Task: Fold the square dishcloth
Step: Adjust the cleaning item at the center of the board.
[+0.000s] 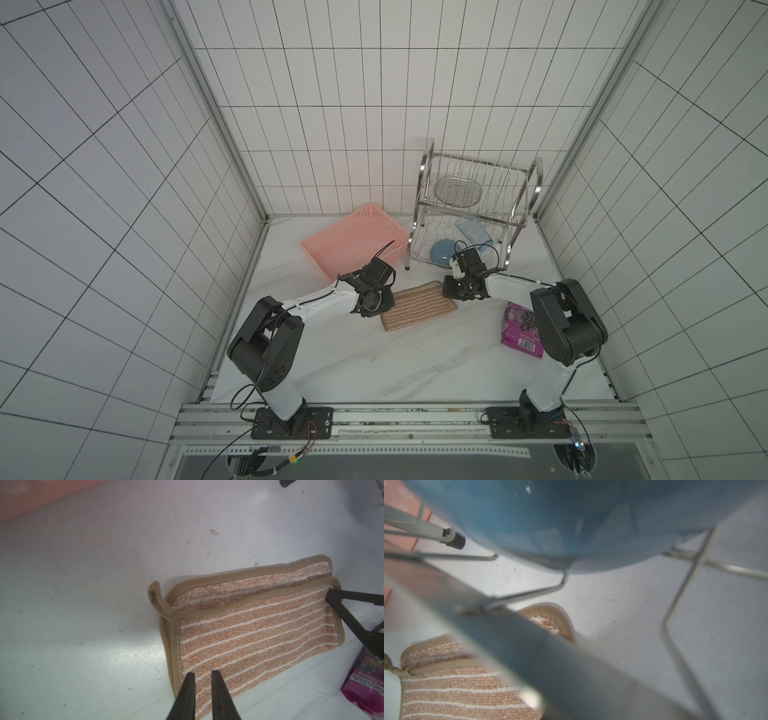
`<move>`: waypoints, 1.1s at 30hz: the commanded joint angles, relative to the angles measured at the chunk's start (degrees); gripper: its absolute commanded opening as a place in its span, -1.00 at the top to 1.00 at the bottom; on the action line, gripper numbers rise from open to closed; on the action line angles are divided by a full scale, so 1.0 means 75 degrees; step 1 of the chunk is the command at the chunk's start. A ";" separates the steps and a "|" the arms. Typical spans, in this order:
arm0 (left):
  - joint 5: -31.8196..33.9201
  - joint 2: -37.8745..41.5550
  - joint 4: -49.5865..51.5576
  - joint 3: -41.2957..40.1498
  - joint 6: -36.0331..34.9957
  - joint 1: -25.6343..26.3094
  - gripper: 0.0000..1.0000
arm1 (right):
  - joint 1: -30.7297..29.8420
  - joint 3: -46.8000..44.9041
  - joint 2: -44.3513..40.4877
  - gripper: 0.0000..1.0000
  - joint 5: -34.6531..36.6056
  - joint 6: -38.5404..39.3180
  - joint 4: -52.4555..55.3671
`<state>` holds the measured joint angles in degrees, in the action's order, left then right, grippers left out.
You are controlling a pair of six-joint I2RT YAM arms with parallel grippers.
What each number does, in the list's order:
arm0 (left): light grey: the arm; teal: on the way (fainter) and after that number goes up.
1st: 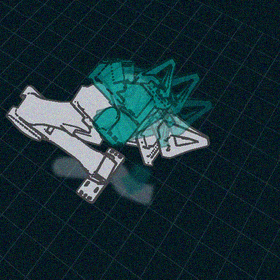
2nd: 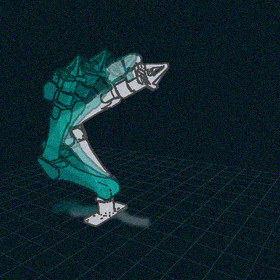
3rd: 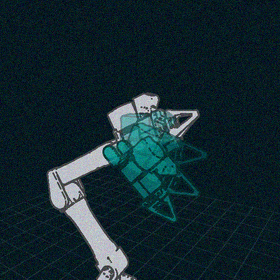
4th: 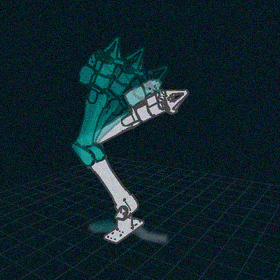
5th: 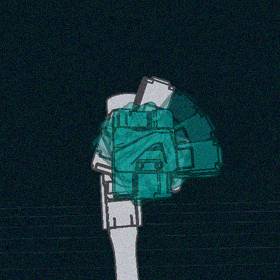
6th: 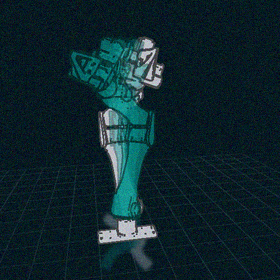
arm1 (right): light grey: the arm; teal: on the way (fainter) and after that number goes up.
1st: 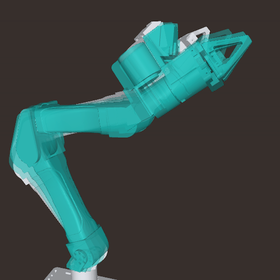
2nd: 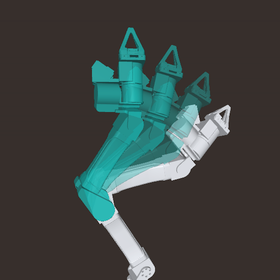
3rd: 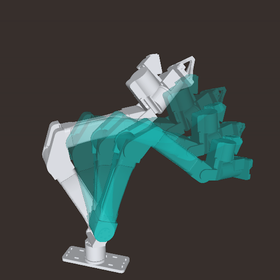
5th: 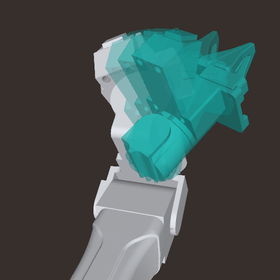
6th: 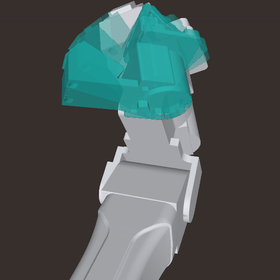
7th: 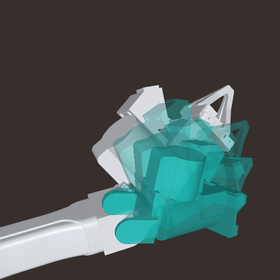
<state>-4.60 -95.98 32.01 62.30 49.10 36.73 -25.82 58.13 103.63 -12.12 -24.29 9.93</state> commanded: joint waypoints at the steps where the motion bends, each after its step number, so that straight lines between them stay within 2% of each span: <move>1: 0.0013 -0.0227 -0.0271 0.0560 -0.0238 0.0162 0.56 | 0.0019 -0.0410 -0.0144 0.67 0.0265 -0.0306 0.0446; 5: -0.0089 -0.0779 -0.0661 0.0794 -0.0320 0.0299 0.53 | -0.0069 -0.0747 -0.0581 0.59 0.0328 -0.0509 0.0487; 10: -0.0687 -0.1370 -0.1091 0.0511 -0.0047 0.0303 0.55 | -0.0271 -0.1141 -0.1156 0.55 0.0399 -0.0801 0.0661; 16: -0.0618 -0.1262 -0.1029 -0.0128 0.0074 0.0302 0.57 | -0.0504 -0.1822 -0.1821 0.54 0.0432 -0.1564 0.0790; 22: -0.0510 -0.1100 -0.0969 -0.0658 0.0138 0.0278 0.58 | -0.0471 -0.1879 -0.2653 0.18 0.0812 -0.1417 0.1243; 26: -0.0448 -0.0985 -0.0961 -0.0702 0.0156 0.0277 0.59 | -0.0341 -0.1744 -0.2677 0.07 0.0814 -0.1261 0.1316; 33: -0.0428 -0.1054 -0.0961 -0.0598 0.0145 0.0271 0.60 | -0.0099 -0.1571 -0.2089 0.00 0.0000 -0.1129 0.0624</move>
<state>-8.88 -103.18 21.65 58.72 50.15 38.89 -27.29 44.93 85.91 -9.47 -33.78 16.47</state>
